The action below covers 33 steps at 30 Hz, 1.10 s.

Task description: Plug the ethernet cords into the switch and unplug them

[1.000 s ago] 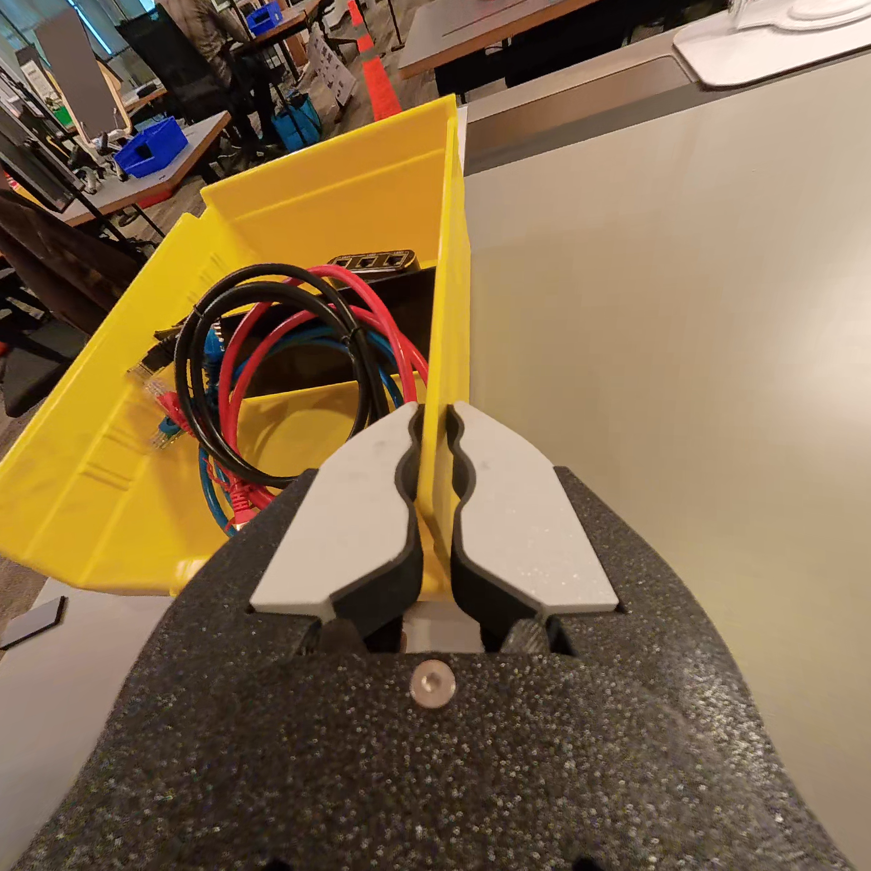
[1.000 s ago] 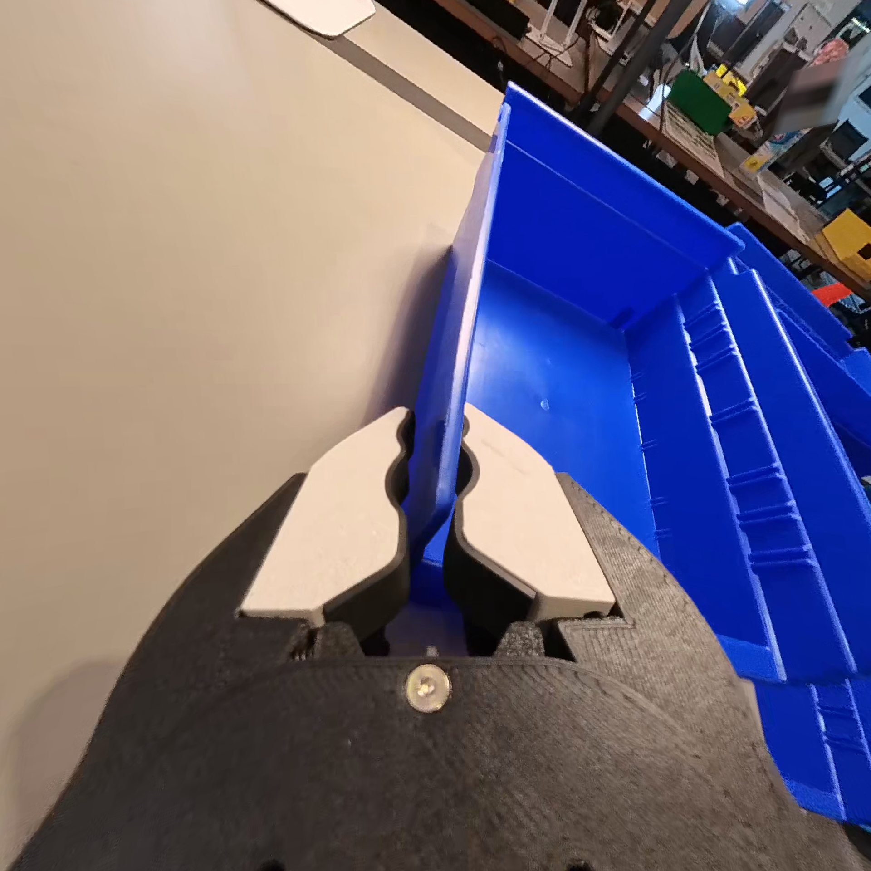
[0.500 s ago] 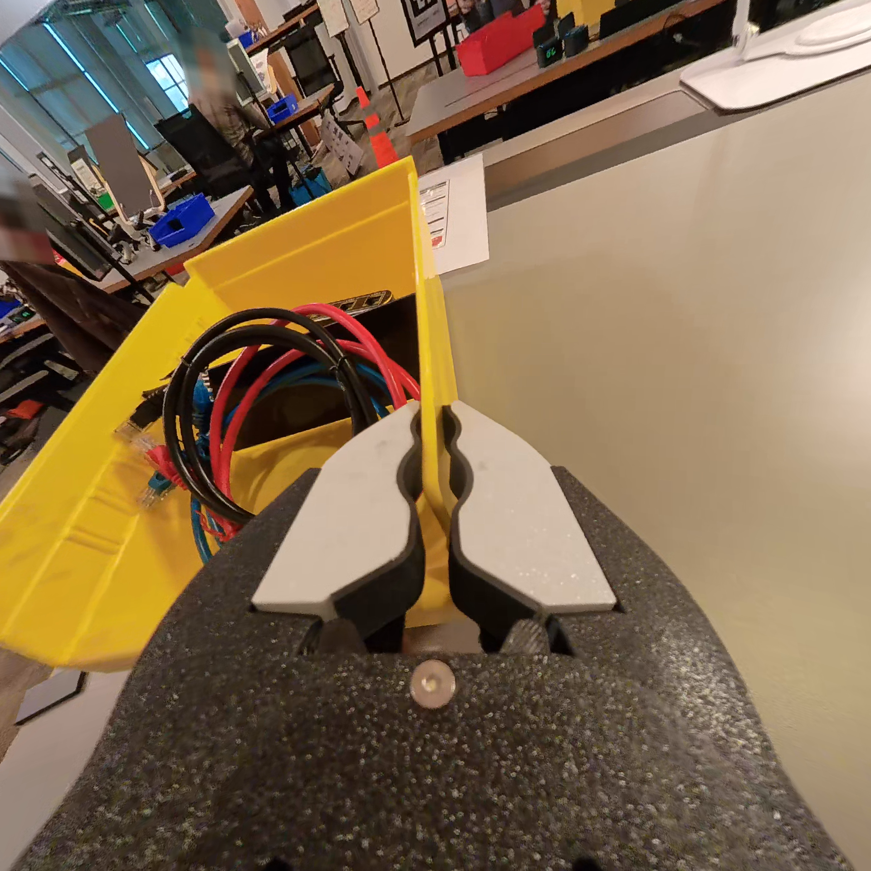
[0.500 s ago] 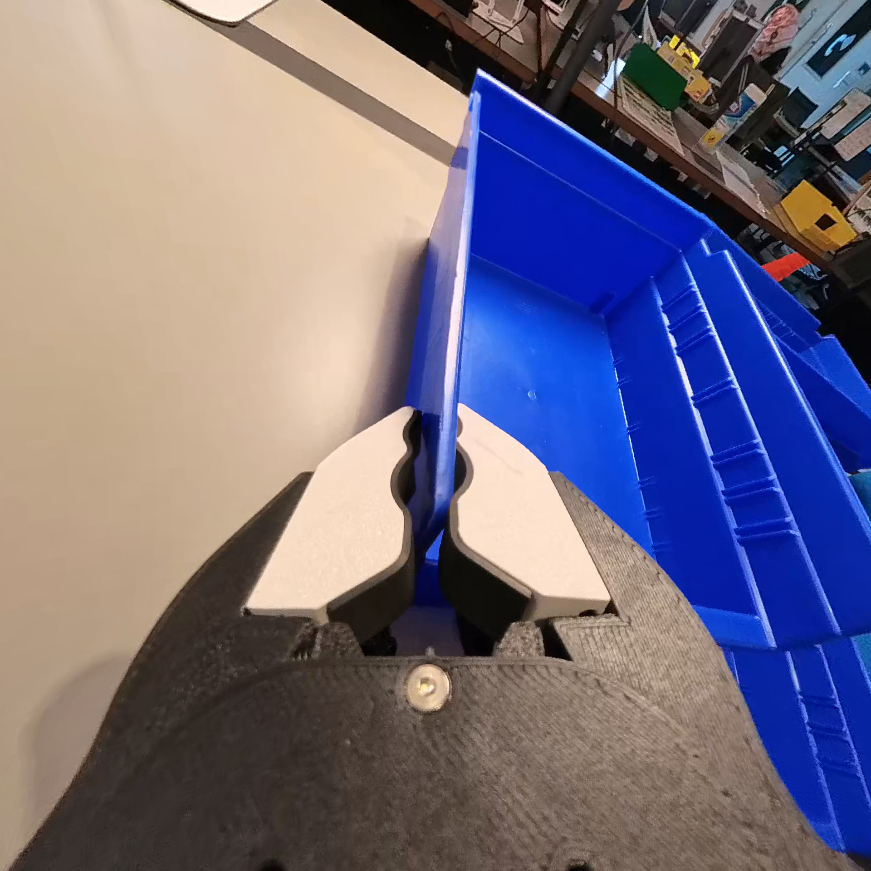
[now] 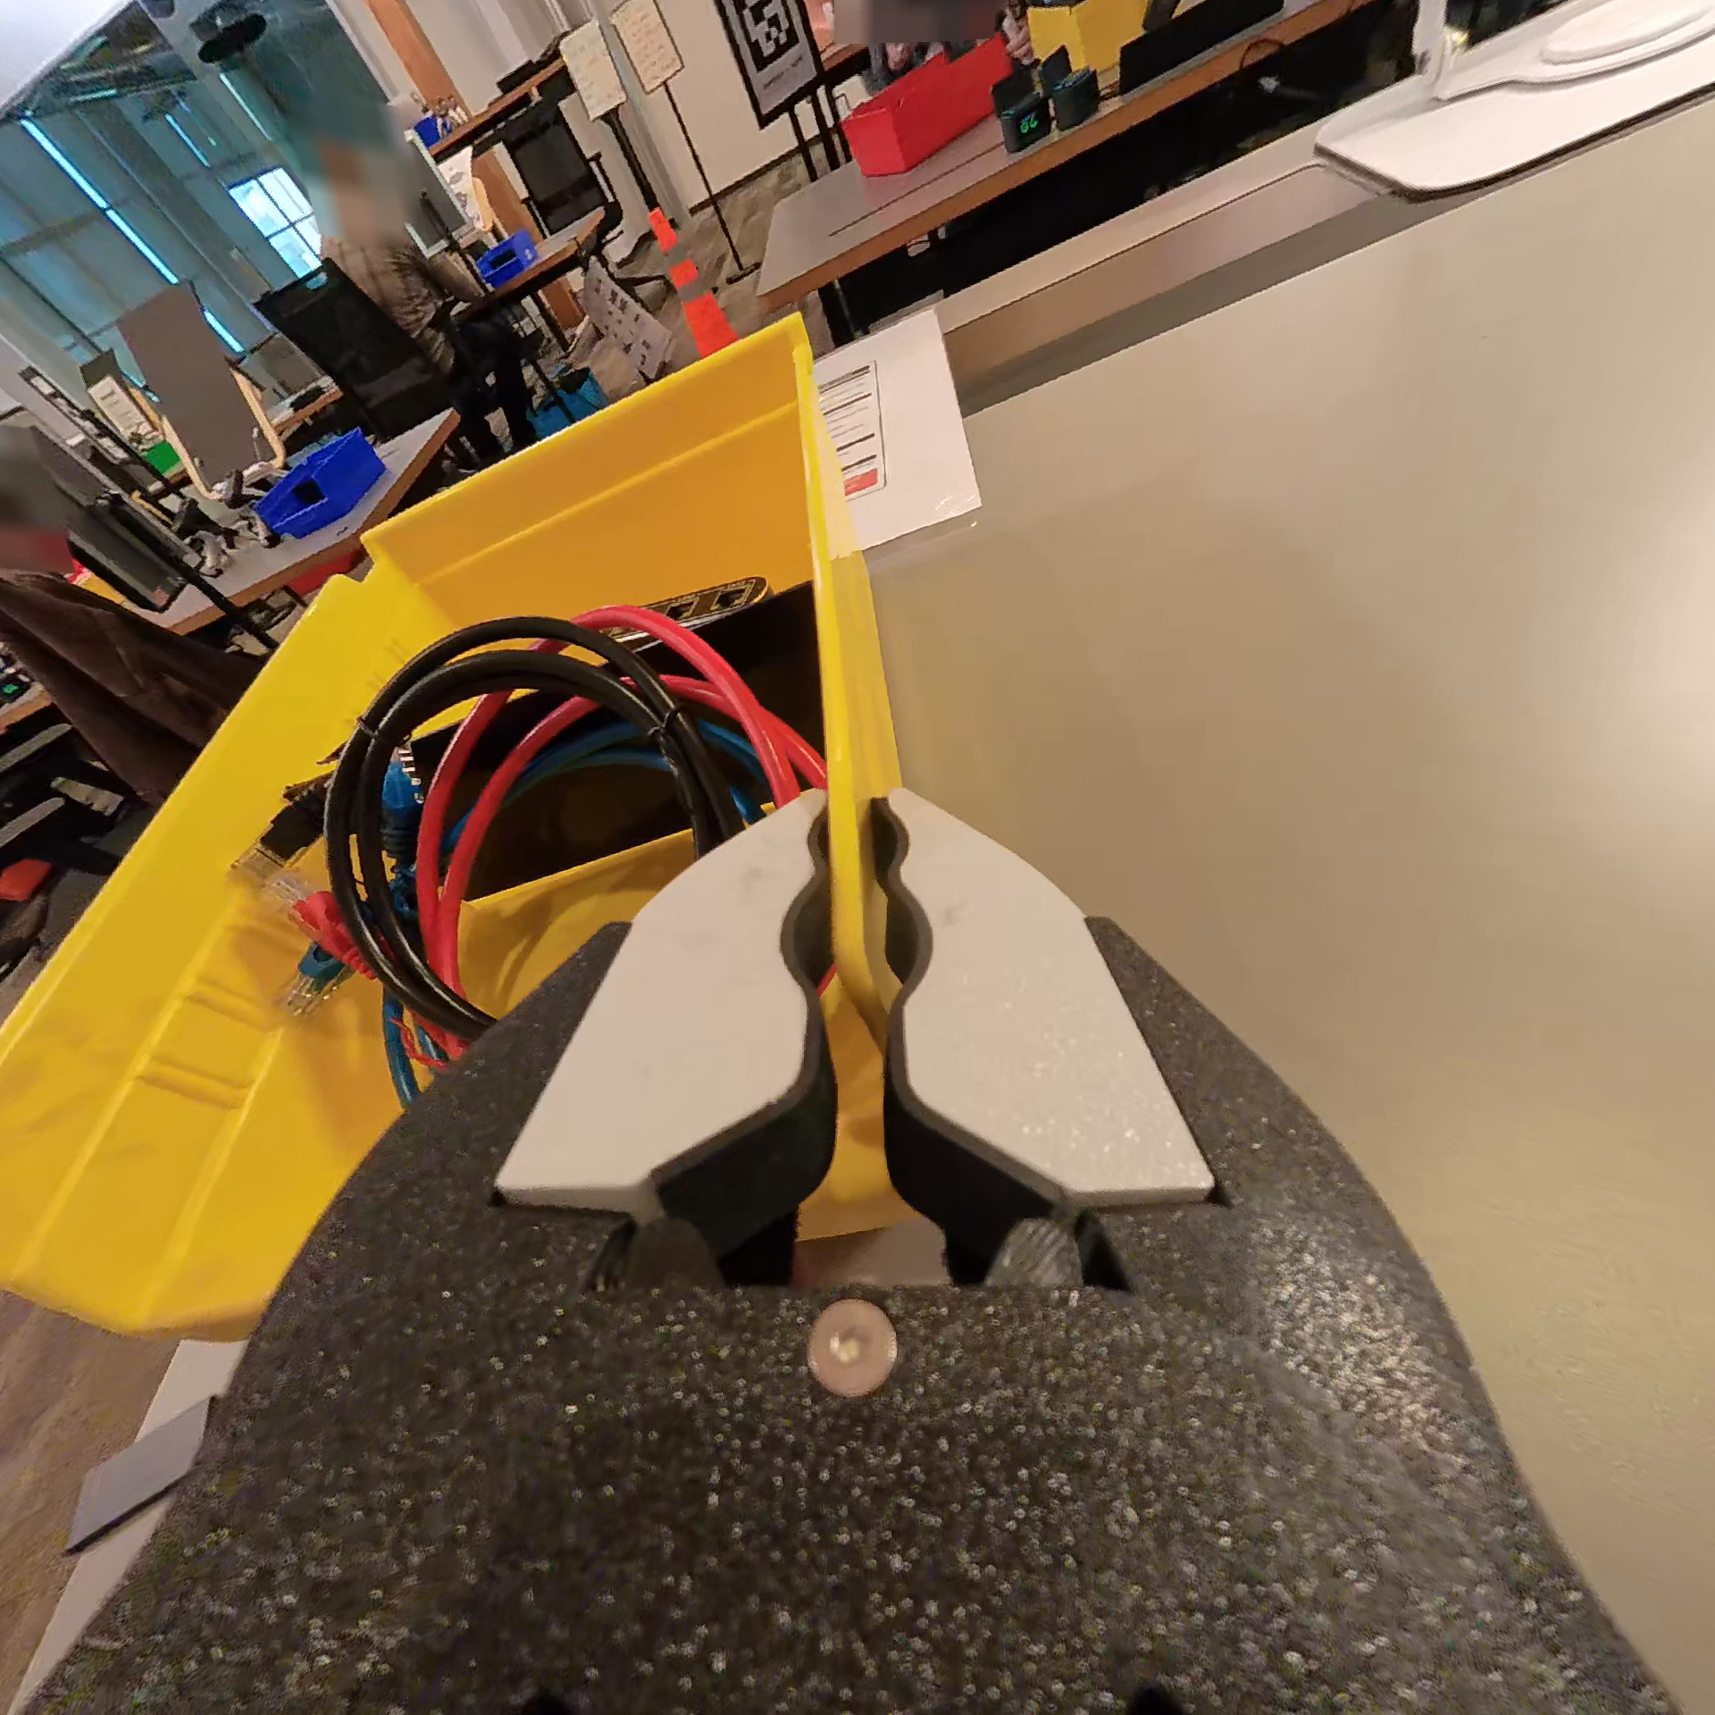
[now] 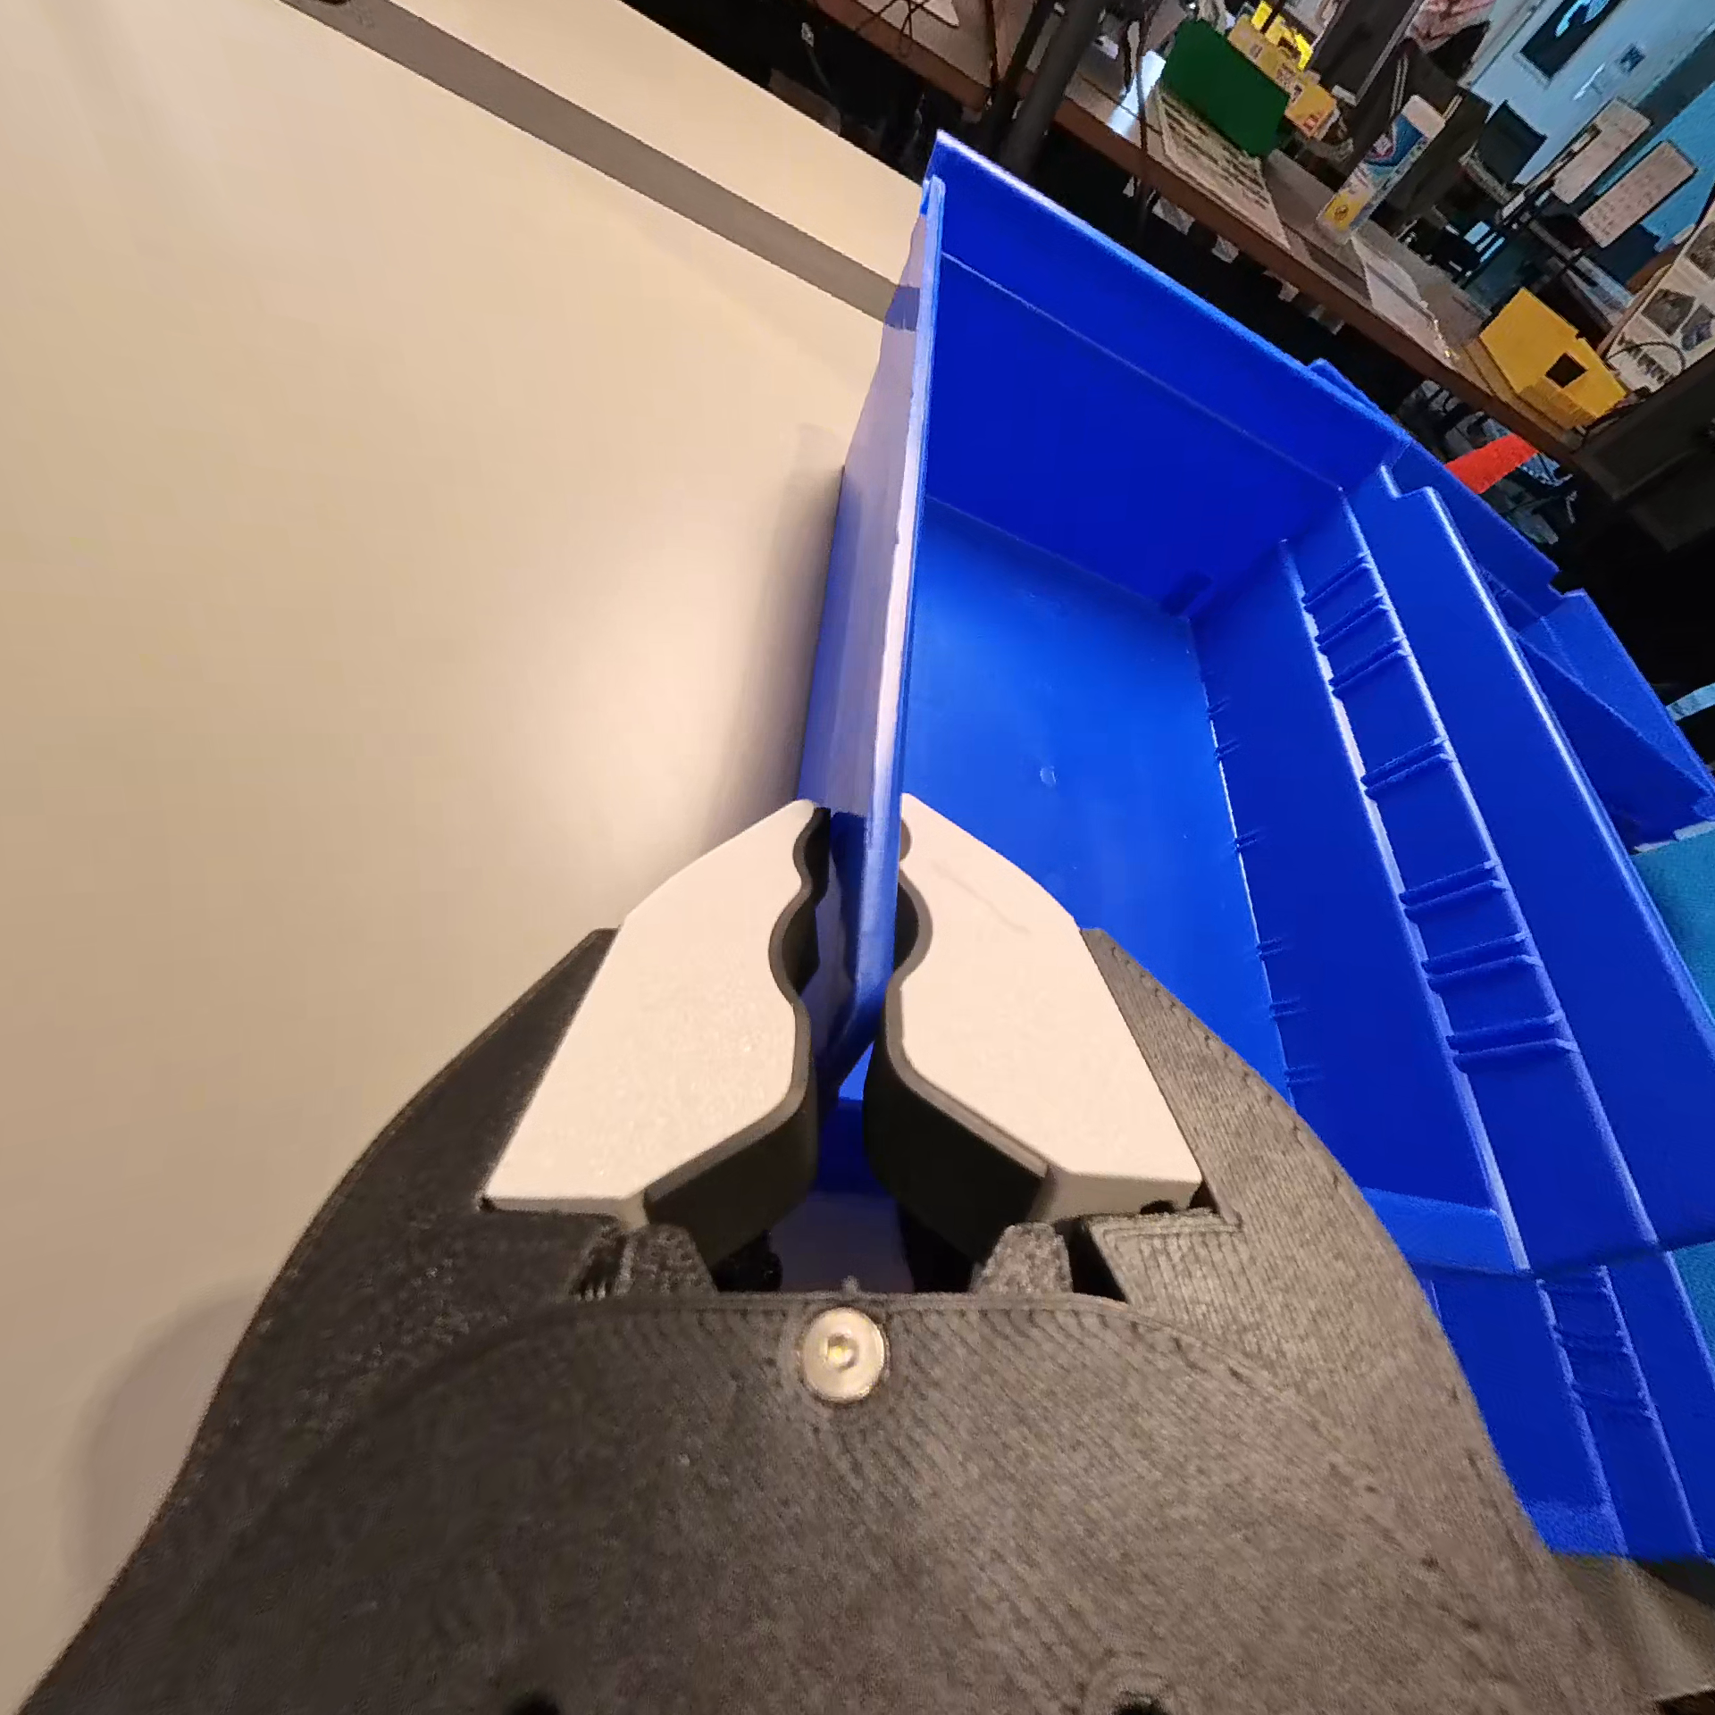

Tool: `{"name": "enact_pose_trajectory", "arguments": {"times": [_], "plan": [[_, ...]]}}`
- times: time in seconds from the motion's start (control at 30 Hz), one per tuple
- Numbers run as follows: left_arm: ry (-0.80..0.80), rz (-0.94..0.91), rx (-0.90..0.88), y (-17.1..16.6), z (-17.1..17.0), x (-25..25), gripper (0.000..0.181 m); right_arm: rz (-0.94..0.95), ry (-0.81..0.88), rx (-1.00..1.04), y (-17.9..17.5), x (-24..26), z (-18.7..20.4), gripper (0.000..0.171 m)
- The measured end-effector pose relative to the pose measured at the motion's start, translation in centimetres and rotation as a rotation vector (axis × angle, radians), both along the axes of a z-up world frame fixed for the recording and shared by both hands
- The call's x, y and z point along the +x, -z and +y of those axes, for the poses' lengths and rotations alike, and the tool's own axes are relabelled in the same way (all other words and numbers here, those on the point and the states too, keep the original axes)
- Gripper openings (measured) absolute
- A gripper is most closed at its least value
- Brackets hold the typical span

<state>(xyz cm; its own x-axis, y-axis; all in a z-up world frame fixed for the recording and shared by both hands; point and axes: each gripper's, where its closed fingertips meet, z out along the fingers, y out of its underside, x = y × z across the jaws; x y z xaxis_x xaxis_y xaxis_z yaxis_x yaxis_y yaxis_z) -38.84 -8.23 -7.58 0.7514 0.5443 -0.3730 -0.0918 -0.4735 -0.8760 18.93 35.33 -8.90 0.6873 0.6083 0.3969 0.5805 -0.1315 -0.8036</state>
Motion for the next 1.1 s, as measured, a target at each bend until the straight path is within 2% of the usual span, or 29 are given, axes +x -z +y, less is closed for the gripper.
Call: {"name": "enact_pose_trajectory", "arguments": {"times": [0.53,0.6,0.67,0.73,0.83,0.97,1.1], "plan": [[0.047,-0.064,0.067,0.0,-0.2,0.1,0.004,0.0,0.018,-0.004,0.0,1.0,1.1,0.009],[0.055,-0.072,0.071,0.0,-0.1,0.1,0.005,-0.005,0.009,-0.008,0.0,1.0,0.8,0.013],[0.077,-0.1,0.082,0.0,0.0,0.5,0.014,-0.003,-0.022,-0.021,0.0,0.9,0.0,0.024],[0.103,-0.131,0.104,-0.2,0.2,1.0,0.026,-0.002,-0.043,-0.035,-0.3,1.3,-0.9,0.028],[0.137,-0.147,0.129,-1.3,-0.1,2.0,0.036,-0.03,-0.057,-0.018,-1.3,2.8,-2.2,0.031],[0.203,-0.119,0.168,-4.7,-1.0,3.6,0.036,-0.064,-0.074,-0.006,-2.9,4.6,-4.0,0.031],[0.198,-0.137,0.201,-7.3,-2.1,2.9,0.038,-0.018,-0.182,-0.052,-3.3,2.8,-6.2,0.028]]}}
